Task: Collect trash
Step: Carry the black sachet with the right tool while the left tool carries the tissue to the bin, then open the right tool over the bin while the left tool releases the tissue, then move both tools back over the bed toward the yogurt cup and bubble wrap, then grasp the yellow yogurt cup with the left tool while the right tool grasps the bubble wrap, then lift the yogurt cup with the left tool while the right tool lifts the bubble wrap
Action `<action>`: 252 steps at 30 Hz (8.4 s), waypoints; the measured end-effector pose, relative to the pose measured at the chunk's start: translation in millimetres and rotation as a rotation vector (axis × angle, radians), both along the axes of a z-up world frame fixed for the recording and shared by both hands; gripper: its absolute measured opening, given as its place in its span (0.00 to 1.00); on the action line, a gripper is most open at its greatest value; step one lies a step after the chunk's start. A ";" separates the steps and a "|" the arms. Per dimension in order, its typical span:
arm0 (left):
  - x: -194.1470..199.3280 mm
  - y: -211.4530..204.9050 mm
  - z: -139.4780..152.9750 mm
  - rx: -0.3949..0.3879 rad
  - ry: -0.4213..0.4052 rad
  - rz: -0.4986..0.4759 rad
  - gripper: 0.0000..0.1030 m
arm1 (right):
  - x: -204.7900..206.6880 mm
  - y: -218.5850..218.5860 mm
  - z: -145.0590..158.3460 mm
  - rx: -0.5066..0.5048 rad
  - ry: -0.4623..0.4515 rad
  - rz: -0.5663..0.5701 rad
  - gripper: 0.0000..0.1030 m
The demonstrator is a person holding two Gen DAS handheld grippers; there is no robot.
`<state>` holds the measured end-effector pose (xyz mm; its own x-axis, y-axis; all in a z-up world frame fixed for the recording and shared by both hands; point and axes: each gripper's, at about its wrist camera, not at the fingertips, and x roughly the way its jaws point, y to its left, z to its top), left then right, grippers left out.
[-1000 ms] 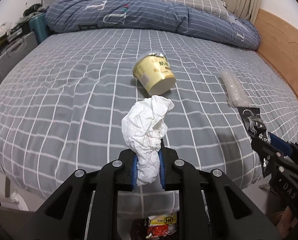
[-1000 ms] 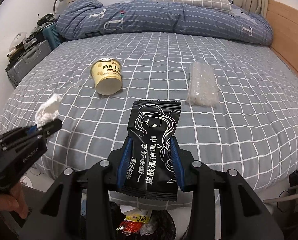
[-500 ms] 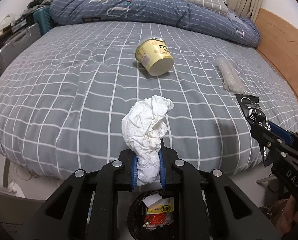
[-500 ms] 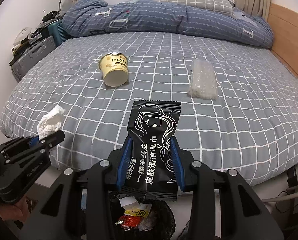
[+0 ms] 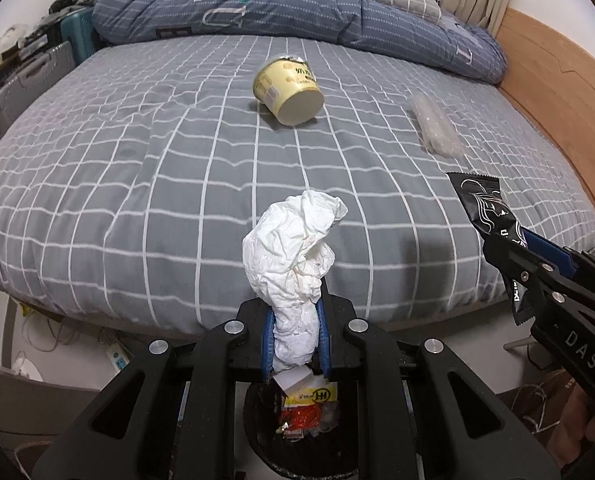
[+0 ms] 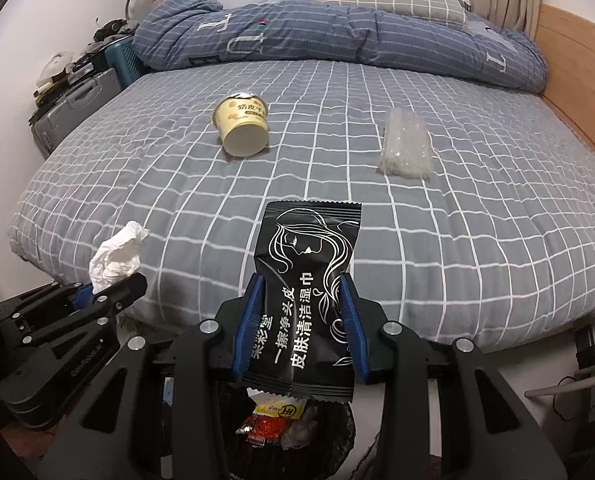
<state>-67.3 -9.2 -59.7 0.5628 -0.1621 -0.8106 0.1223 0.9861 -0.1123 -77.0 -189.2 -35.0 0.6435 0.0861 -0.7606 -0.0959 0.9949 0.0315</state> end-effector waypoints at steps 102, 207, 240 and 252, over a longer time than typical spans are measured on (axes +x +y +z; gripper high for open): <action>-66.3 -35.6 -120.6 0.119 0.212 -0.061 0.62 | -48.3 -47.3 -100.6 -0.086 0.165 -0.114 0.93; 284.8 -41.3 -28.1 0.119 -0.048 0.151 0.89 | 278.3 -120.8 -59.1 -0.009 0.077 -0.210 0.64; 269.8 -46.5 -10.4 0.102 -0.104 0.112 0.82 | 263.6 -114.8 -34.8 -0.037 0.024 -0.201 0.19; 245.6 -54.6 12.4 0.034 -0.123 0.072 0.82 | 236.5 -105.6 -13.4 -0.061 -0.030 -0.190 0.19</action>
